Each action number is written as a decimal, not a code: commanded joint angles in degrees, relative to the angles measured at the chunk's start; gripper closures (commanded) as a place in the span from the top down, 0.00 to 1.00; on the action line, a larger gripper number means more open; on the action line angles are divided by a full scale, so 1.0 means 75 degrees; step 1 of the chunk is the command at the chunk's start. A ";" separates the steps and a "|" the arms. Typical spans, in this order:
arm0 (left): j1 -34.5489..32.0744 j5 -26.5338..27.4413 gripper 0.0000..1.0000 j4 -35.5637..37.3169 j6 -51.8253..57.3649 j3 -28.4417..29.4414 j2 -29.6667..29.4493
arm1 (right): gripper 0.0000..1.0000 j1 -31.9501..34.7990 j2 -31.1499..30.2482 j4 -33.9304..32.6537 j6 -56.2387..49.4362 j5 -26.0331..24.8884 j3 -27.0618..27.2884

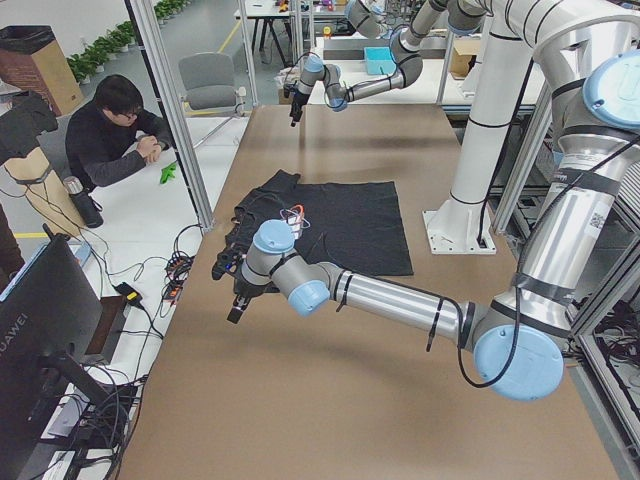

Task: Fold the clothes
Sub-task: 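Move both grippers in toward the shirt's shoulders, right gripper to the sleeve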

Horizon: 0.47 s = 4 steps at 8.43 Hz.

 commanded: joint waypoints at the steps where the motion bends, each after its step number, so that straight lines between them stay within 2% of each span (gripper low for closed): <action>1: 0.0529 0.0006 0.95 -0.1270 -0.0849 0.0918 -0.0697 | 0.94 -0.0449 0.0160 0.0577 0.0674 -0.0277 -0.0370; 3: 0.0848 0.0065 0.95 -0.1676 -0.1321 0.1612 -0.1353 | 0.94 -0.0858 0.0278 0.1220 0.1513 -0.0465 -0.0733; 4: 0.1034 0.0297 0.95 -0.1688 -0.1578 0.1649 -0.1554 | 0.94 -0.1243 0.0290 0.1397 0.1762 -0.1023 -0.0805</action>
